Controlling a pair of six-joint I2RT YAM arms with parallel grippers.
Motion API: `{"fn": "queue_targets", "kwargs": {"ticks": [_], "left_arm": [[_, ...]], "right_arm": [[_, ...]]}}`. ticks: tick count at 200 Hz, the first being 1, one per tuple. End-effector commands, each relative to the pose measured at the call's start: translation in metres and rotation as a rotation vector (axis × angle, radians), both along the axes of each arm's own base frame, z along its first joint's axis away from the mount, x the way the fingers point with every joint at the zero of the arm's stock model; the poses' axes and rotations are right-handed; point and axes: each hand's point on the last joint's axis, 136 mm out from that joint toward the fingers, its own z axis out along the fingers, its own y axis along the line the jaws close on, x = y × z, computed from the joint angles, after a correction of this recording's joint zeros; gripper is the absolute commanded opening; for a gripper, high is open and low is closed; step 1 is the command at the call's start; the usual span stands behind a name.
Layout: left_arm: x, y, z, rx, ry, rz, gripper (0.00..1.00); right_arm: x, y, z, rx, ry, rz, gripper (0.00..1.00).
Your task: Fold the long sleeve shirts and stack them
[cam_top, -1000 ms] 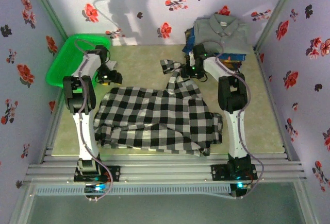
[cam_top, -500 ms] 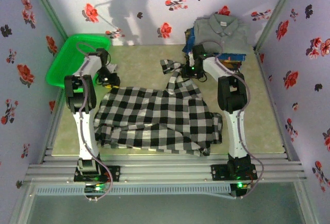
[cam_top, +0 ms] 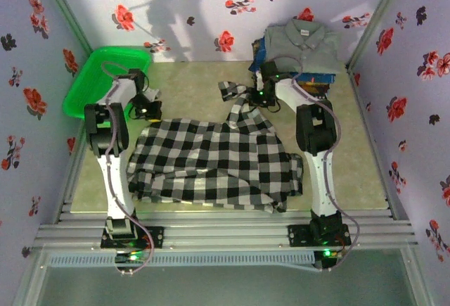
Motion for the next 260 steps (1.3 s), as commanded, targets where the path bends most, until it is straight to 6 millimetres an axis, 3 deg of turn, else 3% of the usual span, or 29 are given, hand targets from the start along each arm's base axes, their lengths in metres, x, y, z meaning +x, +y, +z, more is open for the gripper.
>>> {"fn": "queue_targets", "kwargs": {"ticks": [1,30,104,112,135,153,181,260], "left_arm": [[0.004,0.004,0.031,-0.021,-0.077,0.025,0.00],[0.007,0.007,0.046,-0.019,-0.162,0.047,0.00],[0.000,0.014,0.054,0.005,-0.232,0.089,0.00],[0.000,0.013,0.051,0.002,-0.218,0.089,0.00],[0.006,0.012,0.046,0.016,-0.214,0.085,0.32],[0.011,0.009,0.042,0.055,-0.224,0.073,0.46],[0.016,-0.001,0.029,0.096,-0.212,0.028,0.48],[0.010,0.002,-0.017,0.273,-0.114,-0.072,0.44]], "right_arm": [[0.003,0.000,0.041,0.006,-0.081,-0.005,0.18],[-0.003,-0.006,0.054,-0.011,-0.105,-0.008,0.12],[-0.030,-0.012,0.073,-0.013,-0.115,0.017,0.11],[-0.032,-0.012,0.070,-0.013,-0.108,0.022,0.11],[-0.035,-0.010,0.063,-0.008,-0.087,0.031,0.11],[-0.035,-0.007,0.062,0.006,-0.088,0.030,0.11],[-0.035,-0.006,0.060,0.011,-0.085,0.031,0.11],[-0.033,-0.003,0.057,0.021,-0.079,0.038,0.12]]}}
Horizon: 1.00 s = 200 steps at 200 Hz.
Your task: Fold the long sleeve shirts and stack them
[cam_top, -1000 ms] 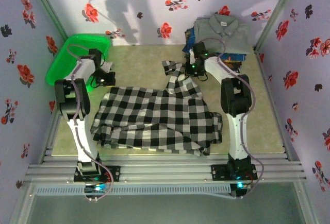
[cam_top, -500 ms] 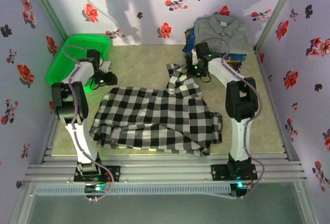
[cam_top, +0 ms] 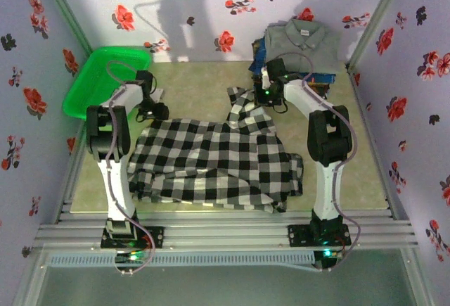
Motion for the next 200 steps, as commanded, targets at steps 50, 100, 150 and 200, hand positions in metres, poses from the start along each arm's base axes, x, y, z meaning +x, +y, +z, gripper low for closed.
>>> {"fn": "queue_targets", "kwargs": {"ticks": [50,100,150,200], "left_arm": [[-0.012,0.006,-0.018,0.110,0.043,-0.054,0.14],[-0.003,-0.018,0.017,0.014,-0.069,-0.068,0.00],[-0.004,-0.005,0.050,0.033,-0.192,-0.020,0.00],[-0.011,0.003,0.051,0.054,-0.209,-0.023,0.00]], "right_arm": [[0.002,0.007,0.003,0.004,-0.013,0.021,0.12],[0.000,0.005,0.010,0.009,-0.028,0.001,0.10],[-0.012,0.001,0.018,0.009,-0.031,0.000,0.10],[-0.018,0.000,0.020,0.013,-0.028,-0.001,0.10]]}}
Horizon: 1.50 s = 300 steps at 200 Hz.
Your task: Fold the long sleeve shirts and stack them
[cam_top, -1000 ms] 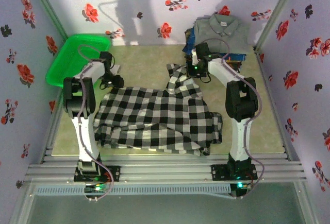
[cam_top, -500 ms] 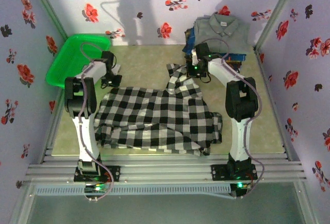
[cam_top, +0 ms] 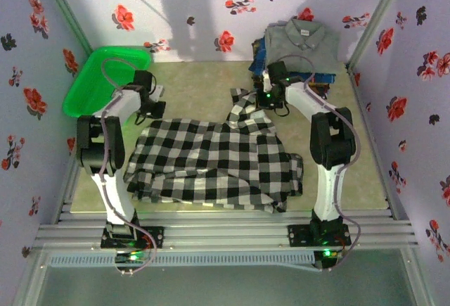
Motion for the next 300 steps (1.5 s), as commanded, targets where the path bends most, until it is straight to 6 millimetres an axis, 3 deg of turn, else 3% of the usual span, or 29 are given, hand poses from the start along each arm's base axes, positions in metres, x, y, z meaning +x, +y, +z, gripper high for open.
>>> {"fn": "queue_targets", "kwargs": {"ticks": [1,8,18,37,60,96,109,132,150,176,211,230,243,273,300], "left_arm": [[0.001,0.006,0.003,0.006,-0.024,0.012,0.00],[0.000,0.006,-0.001,0.000,-0.007,0.011,0.01],[0.000,0.006,-0.007,0.002,0.017,0.011,0.18],[0.004,0.006,-0.018,0.001,0.040,0.019,0.39],[0.012,0.009,-0.030,0.020,0.057,0.043,0.50],[0.013,0.010,-0.057,0.065,0.131,0.019,0.51],[0.009,0.015,-0.066,0.101,0.166,0.023,0.47],[0.002,0.014,-0.072,0.095,0.186,0.011,0.32],[-0.001,0.013,-0.072,0.092,0.198,0.006,0.10],[-0.008,0.010,-0.069,0.061,0.209,0.016,0.00],[-0.013,0.015,-0.059,0.047,0.189,0.056,0.00],[-0.006,0.023,-0.043,0.026,0.142,0.119,0.37],[-0.001,0.026,-0.034,0.009,0.116,0.158,0.48],[0.006,0.026,-0.027,-0.006,0.098,0.173,0.52],[-0.003,0.023,-0.047,-0.007,0.161,0.149,0.49]], "right_arm": [[-0.002,0.003,0.017,0.013,-0.034,0.000,0.10],[-0.002,0.004,0.017,0.018,-0.034,0.001,0.10],[-0.002,0.006,0.017,0.020,-0.032,0.007,0.10],[-0.001,0.007,0.017,0.020,-0.034,0.010,0.10],[-0.001,0.009,0.016,0.023,-0.031,0.013,0.10],[-0.002,0.010,0.015,0.023,-0.025,0.016,0.10],[-0.003,0.010,0.014,0.020,-0.025,0.015,0.11],[-0.001,0.009,0.015,0.020,-0.028,0.008,0.11],[0.000,0.008,0.014,0.013,-0.030,0.000,0.11],[0.002,0.007,0.013,0.009,-0.031,-0.006,0.11],[0.003,0.007,0.011,0.004,-0.028,-0.013,0.11],[0.003,0.007,0.010,0.004,-0.026,-0.014,0.12],[0.004,0.007,0.009,0.006,-0.024,-0.014,0.13],[0.004,0.009,0.008,0.009,-0.021,-0.016,0.14],[0.003,0.009,0.007,0.008,-0.016,-0.014,0.14]]}}
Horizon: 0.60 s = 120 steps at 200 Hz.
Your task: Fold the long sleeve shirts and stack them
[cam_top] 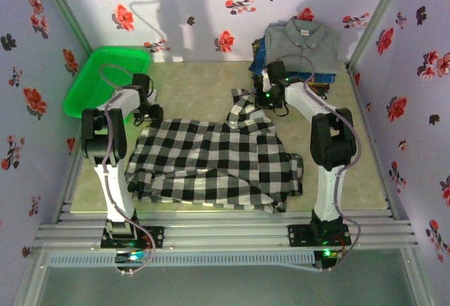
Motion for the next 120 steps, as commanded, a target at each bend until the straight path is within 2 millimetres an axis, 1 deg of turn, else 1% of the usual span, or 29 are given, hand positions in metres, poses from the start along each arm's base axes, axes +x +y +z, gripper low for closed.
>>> {"fn": "queue_targets", "kwargs": {"ticks": [1,15,24,30,69,92,102,120], "left_arm": [[-0.009,-0.005,-0.004,-0.024,0.046,-0.003,0.48],[-0.016,-0.006,-0.016,-0.023,0.084,-0.009,0.43],[-0.021,-0.007,-0.021,-0.028,0.105,-0.013,0.41],[-0.024,-0.009,-0.024,-0.034,0.115,-0.017,0.36],[-0.030,-0.012,-0.031,-0.045,0.156,-0.030,0.15],[-0.029,-0.011,-0.029,-0.047,0.146,-0.029,0.04],[-0.027,-0.010,-0.026,-0.047,0.135,-0.026,0.02],[-0.017,-0.011,-0.014,-0.050,0.095,-0.027,0.01]], "right_arm": [[0.004,0.005,0.004,0.004,-0.013,-0.006,0.14],[0.004,0.004,0.004,0.002,-0.012,-0.004,0.14],[0.003,0.004,0.004,0.002,-0.012,-0.003,0.15],[0.003,0.004,0.003,0.001,-0.012,-0.004,0.14],[0.004,0.004,0.002,0.002,-0.011,-0.007,0.15],[0.006,0.006,0.002,0.004,-0.012,-0.006,0.15],[0.006,0.007,0.004,0.004,-0.015,-0.005,0.15],[0.007,0.005,0.003,-0.010,-0.021,-0.012,0.14]]}}
